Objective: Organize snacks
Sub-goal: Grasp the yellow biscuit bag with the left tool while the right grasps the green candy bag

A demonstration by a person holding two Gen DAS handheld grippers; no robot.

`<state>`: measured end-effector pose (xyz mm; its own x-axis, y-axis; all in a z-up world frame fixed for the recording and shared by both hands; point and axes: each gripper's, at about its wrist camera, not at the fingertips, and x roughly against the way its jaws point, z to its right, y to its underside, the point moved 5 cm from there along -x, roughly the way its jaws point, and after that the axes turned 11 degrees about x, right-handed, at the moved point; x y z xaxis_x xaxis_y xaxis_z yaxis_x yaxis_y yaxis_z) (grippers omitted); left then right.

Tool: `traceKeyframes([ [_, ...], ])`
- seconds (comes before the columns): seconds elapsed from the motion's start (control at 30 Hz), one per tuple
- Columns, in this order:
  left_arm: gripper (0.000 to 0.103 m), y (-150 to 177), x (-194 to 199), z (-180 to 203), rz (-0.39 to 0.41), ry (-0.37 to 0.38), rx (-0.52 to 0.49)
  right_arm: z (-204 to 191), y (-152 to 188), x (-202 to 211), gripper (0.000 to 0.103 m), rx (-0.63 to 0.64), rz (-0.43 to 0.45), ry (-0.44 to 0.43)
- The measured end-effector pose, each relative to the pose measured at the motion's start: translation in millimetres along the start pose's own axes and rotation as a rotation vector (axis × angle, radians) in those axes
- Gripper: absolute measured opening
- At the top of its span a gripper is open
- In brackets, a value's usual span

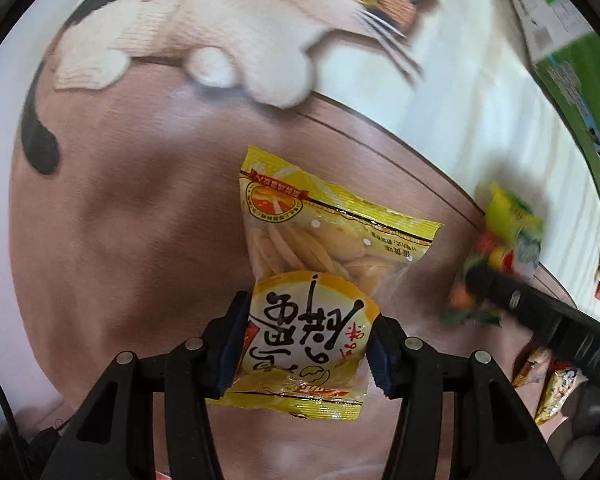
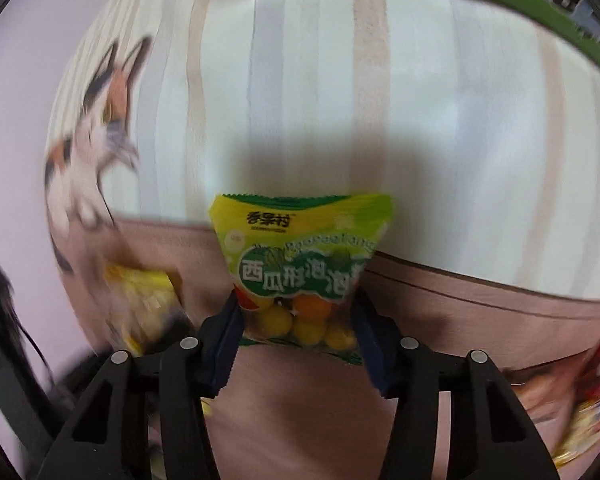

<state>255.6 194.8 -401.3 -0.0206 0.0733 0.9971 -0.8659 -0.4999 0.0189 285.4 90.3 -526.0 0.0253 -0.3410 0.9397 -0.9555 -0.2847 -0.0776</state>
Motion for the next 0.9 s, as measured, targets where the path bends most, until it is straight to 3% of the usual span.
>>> traceKeyframes([
  [0.23, 0.050, 25.2, -9.3, 49.3, -0.031, 0.000, -0.127, 32.7, 41.6, 15.0, 0.056, 0.152, -0.088, 0.151],
  [0.37, 0.062, 17.9, -29.1, 68.1, -0.048, -0.070, -0.224, 47.3, 47.9, 18.0, 0.061, 0.093, -0.085, 0.103],
  [0.67, 0.063, 20.7, -45.1, 98.8, -0.041, -0.118, -0.272, 64.1, 48.8, 19.1, 0.066, 0.042, -0.053, 0.093],
  [0.9, 0.063, 22.0, -50.3, 96.4, -0.041, -0.122, -0.267, 60.5, 50.4, 4.2, 0.066, 0.025, -0.047, 0.090],
])
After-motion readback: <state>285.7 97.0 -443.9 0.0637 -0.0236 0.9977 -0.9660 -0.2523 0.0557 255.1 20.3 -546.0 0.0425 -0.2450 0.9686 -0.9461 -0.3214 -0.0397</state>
